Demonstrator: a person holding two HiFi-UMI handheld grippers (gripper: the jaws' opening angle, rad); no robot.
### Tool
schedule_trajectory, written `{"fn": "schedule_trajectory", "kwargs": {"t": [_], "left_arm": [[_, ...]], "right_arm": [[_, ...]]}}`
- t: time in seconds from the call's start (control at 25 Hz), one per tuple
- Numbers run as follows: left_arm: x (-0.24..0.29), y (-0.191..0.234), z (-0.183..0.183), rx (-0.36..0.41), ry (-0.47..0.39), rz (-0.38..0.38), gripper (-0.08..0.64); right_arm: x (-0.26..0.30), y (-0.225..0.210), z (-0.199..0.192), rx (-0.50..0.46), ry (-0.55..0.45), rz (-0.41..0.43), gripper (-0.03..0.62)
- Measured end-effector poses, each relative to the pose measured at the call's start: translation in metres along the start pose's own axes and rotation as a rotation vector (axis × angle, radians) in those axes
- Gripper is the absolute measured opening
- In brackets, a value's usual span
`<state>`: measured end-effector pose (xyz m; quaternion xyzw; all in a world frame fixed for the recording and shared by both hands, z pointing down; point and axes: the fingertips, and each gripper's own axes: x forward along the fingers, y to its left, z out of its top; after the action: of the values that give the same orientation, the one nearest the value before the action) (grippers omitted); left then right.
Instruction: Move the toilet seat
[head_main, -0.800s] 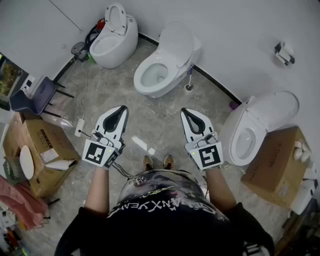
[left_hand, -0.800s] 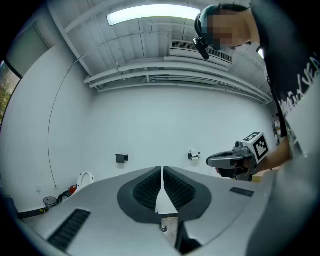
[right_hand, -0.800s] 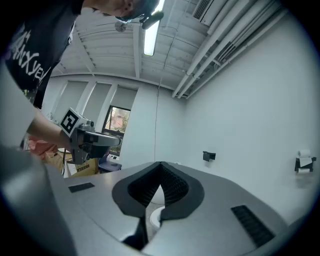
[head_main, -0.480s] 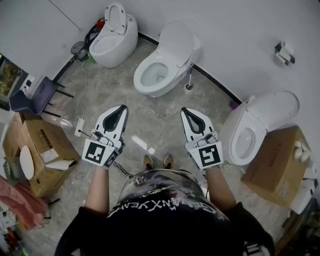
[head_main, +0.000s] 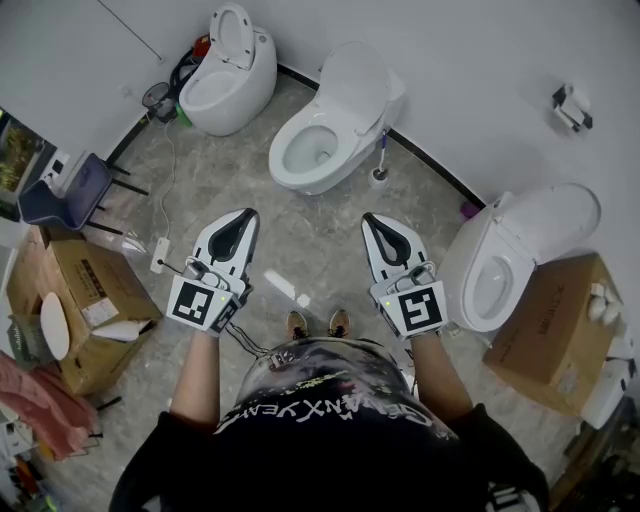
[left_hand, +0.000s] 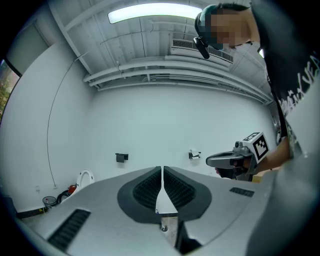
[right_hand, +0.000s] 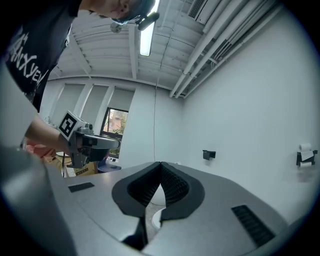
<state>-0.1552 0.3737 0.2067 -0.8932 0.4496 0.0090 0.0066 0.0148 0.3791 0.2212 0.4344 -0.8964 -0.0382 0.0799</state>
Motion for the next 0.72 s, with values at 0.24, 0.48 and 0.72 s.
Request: {"fn": "schedule_trajectory", "kwargs": {"t": [0.24,0.48,0.72], "left_arm": [[0.007,0.001,-0.003,-0.008,0.003,-0.011,0.034],[0.01,0.002,-0.008,-0.012,0.01,-0.026,0.035],[0.014,0.003,-0.01,-0.008,0.015,-0.027,0.037]], "right_arm": [[0.006,-0.003,0.0,0.003,-0.001,-0.008,0.003],[0.007,-0.004,-0.003,0.011,-0.002,-0.005,0.005],[0.005,-0.009,-0.005,0.027,-0.009,-0.004,0.01]]}}
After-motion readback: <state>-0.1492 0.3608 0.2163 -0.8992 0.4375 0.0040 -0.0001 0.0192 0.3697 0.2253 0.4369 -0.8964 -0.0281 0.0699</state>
